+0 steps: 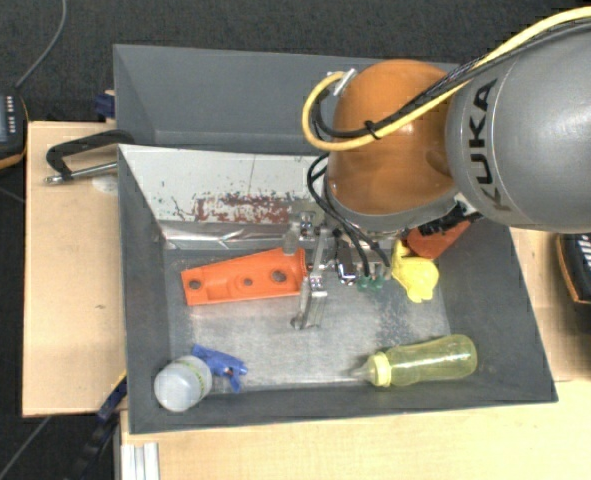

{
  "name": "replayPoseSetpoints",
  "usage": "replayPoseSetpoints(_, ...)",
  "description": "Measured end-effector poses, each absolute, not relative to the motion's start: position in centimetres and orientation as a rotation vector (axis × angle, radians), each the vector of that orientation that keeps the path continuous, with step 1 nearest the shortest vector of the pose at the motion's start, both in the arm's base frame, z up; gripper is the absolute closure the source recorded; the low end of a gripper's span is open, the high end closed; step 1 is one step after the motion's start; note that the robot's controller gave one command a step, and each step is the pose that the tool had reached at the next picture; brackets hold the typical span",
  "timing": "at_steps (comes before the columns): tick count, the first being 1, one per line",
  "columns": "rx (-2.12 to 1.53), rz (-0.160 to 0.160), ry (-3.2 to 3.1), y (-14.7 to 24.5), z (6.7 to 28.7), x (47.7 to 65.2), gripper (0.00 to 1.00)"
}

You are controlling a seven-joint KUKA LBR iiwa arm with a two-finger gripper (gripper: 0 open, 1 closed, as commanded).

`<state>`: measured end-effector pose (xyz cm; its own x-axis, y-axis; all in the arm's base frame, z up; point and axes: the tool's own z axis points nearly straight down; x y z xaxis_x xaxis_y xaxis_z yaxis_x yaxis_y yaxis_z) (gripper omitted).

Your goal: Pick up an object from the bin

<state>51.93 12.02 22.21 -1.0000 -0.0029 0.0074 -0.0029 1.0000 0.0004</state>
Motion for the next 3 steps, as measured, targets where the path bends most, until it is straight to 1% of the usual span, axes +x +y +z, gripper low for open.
replayPoseSetpoints(1, 0.001, -0.003, -3.143, 11.9, 22.7, 52.1, 0.0)
replayPoseSetpoints(2, 0.046, -0.004, -3.143, 12.7, 14.5, 55.2, 0.0)
replayPoseSetpoints(3, 0.001, -0.004, -3.141, 12.8, 13.4, 56.7, 0.0)
